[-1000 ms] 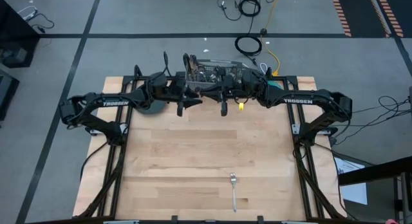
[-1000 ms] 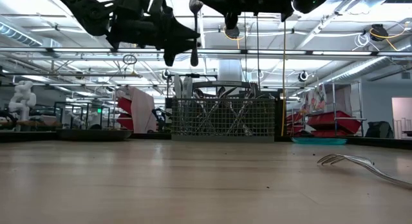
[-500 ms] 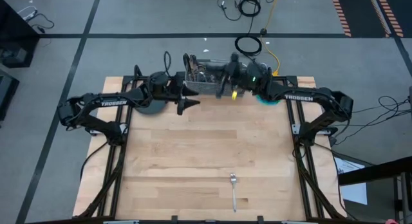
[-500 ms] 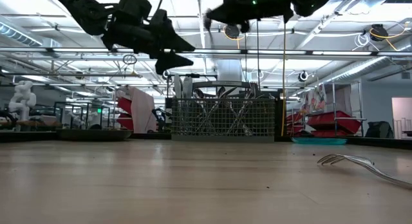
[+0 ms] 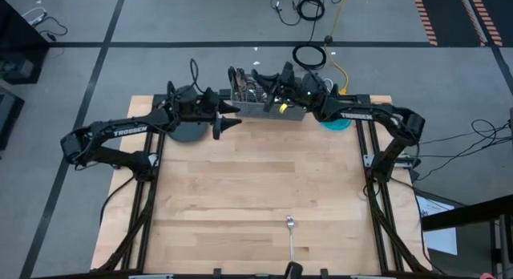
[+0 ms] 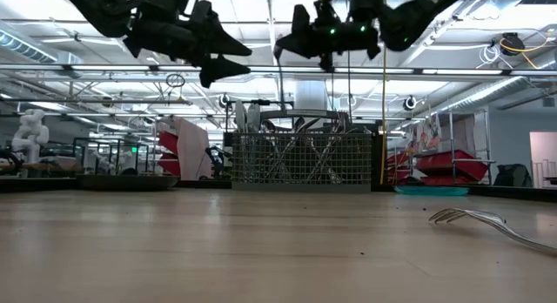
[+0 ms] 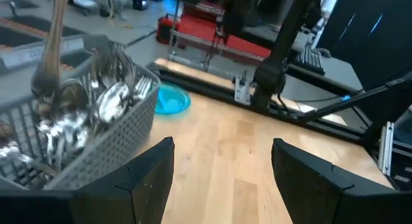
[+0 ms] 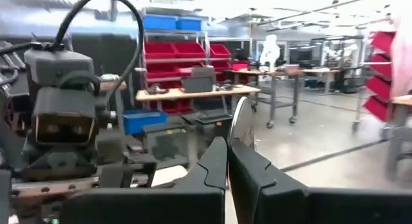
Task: Sort silverware
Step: Put the spoon into the silverware organizer
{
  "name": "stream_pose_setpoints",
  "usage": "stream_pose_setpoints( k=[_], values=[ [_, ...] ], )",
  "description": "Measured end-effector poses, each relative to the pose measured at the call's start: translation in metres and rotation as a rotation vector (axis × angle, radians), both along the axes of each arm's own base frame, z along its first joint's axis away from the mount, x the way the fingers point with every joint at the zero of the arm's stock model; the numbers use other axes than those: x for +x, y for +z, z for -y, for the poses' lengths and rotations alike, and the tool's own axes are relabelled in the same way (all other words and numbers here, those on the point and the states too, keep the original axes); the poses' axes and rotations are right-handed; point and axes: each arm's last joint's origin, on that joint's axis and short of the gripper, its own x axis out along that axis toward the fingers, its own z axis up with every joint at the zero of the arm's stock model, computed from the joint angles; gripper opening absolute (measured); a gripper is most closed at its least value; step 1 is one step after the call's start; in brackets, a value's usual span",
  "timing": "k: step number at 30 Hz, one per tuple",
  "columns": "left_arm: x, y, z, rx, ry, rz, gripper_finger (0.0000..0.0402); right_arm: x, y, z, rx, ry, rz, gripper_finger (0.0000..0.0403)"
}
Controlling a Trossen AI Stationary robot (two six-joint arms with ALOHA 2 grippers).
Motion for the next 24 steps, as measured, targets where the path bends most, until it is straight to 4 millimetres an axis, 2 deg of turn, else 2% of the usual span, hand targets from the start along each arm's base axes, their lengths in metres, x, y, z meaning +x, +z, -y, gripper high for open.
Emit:
stream_pose_setpoints(
  k=[5,8,11,13,17,24],
  values=[
    [-0.013,0.013,0.007,0.055,0.002,0.055,0.0258,0.01,-0.012,0.005,0.026,0.027,0.086,0.0001],
    [-0.022,0.02,0.013,0.076,0.001,0.086,0.0258,0.016,-0.022,0.004,0.045,0.033,0.067,0.0001],
    [-0.033,0.022,0.02,0.099,0.009,0.13,0.0254,0.016,-0.022,0.003,0.056,0.041,0.067,0.0001],
    [-0.041,0.02,0.025,0.089,0.018,0.155,0.0246,0.015,-0.021,0.002,0.047,0.036,0.08,0.0001],
    [-0.054,0.016,0.032,0.086,0.044,0.193,0.0224,0.011,-0.035,0.0,0.078,0.03,0.082,0.0001],
    [-0.059,0.014,0.035,0.088,0.045,0.198,0.0208,-0.006,-0.062,-0.006,0.133,-0.007,0.147,0.0]
  ],
)
